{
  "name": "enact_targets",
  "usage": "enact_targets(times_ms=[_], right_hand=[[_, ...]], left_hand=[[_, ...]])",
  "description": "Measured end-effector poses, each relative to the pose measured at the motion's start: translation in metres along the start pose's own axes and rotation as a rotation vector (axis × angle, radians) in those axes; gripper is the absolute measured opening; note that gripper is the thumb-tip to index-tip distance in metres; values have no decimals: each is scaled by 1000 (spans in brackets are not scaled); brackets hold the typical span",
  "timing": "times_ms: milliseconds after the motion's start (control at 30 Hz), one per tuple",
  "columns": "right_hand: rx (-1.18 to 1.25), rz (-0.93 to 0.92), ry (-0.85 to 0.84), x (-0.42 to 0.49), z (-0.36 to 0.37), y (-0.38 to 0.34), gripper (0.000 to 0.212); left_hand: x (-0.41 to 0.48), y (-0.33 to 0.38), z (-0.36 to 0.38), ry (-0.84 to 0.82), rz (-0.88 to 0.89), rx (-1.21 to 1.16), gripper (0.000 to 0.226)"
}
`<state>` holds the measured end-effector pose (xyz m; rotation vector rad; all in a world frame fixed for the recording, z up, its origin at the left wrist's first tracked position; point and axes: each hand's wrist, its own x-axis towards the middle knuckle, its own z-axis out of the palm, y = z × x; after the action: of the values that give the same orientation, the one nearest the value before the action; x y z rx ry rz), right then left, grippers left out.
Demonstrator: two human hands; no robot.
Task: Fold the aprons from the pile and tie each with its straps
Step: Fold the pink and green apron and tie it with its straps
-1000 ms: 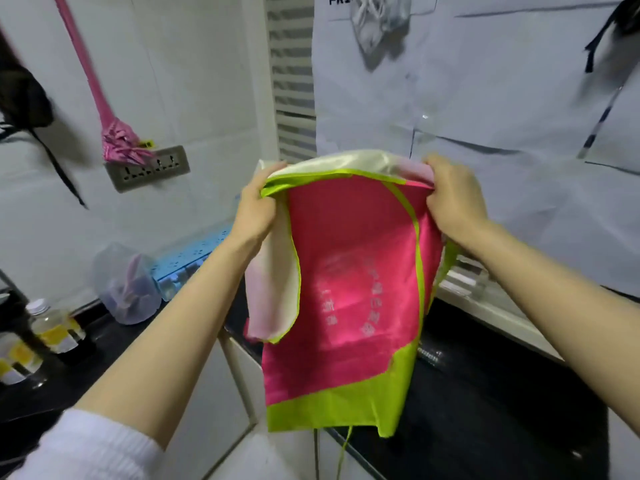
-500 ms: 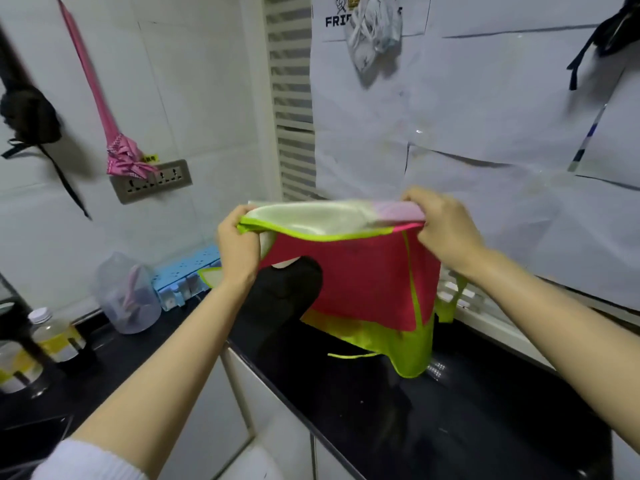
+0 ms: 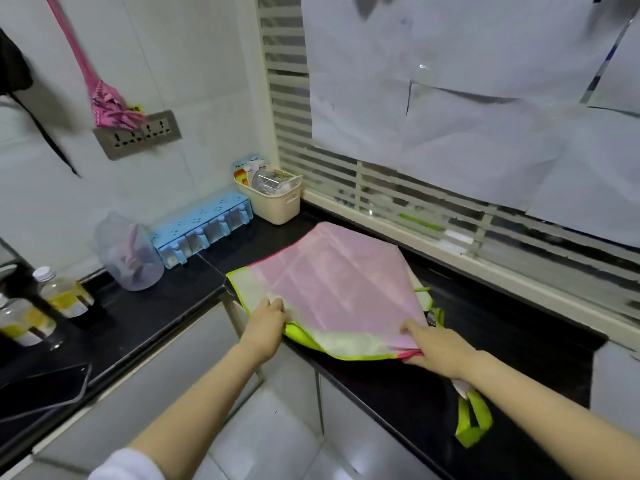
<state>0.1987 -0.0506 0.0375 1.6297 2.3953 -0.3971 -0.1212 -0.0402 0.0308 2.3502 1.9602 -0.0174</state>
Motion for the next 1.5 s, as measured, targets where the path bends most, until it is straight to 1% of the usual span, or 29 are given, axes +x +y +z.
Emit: enact_targets(times_ms=[133,233,300,333,367,433,467,500,533,567,600,667,700,767,800,867,933,1000,1100,1133,1200,1233,1267,1333,1367,1400,1433,1467,1500], right_hand=[[27,31,-42,-10,37,6,48],[57,43,-52,-19,60,10,32],[23,58,-76,-25,72,14,29],[38,58,-126,-28,78,17,33],[91,61,-210,-31,82,22,45],[333,102,-395,-36,87,30,74],[463,130,-411,-39,88,33,77],[541,156,-349,-39,86,38,74],[568,175,-227,-38,84,42,69],[539,178,-93,-36,83,47,64],[471,173,10,-32,81,52,61],[330,175,106,-23,76,61,61],[281,182,100,-18,77,66,63],[254,206,32,-8,81,75,69],[272,227,-6,-5,85,79,71],[309,271,-69,0,94,83,71],[303,299,-91,4,102,86,64],[348,298,-50,6,110,92,50],[511,371,72,0,111,107,27],[568,415,127,-6,108,115,24],[647,501,259,-18,104,131,21],[666,553,307,-26,103,138,20],[659,611,327,-34,103,144,19],[592,713,252,-47,109,152,22],[552,733,186,-52,112,154,21],[524,740,139,-56,115,154,21],[492,734,122,-58,115,152,19],[443,718,162,-58,117,151,17],[390,698,215,-55,119,151,20]], left_hand=[[-4,14,24,-127,24,49,30],[-5,22,36,-200,30,88,39],[-4,27,46,-278,39,97,44],[-4,31,50,-322,49,105,45],[-4,34,56,-380,58,111,46],[-6,43,66,-564,102,115,55],[-6,48,69,-682,139,112,63],[-6,54,72,-789,166,95,71],[-4,59,76,-852,190,63,76],[-1,65,83,-876,198,14,79],[1,71,91,-869,178,-44,79],[3,85,101,-778,72,-145,74],[3,92,104,-694,36,-156,68],[4,104,108,-523,51,-118,62],[5,109,109,-490,73,-124,61],[8,121,112,-535,84,-151,60],[12,128,119,-589,86,-103,58],[13,133,120,-540,90,-30,55],[13,135,120,-442,84,44,49],[13,135,119,-419,85,59,48],[13,137,118,-315,100,30,47],[14,137,118,-314,128,29,52],[16,135,122,-309,143,85,60],[21,131,136,-293,102,73,69],[23,134,133,-285,121,75,66],[26,138,127,-255,149,82,58],[29,140,123,-249,130,54,46],[35,143,117,-256,98,26,36],[43,145,116,-267,86,35,35]])
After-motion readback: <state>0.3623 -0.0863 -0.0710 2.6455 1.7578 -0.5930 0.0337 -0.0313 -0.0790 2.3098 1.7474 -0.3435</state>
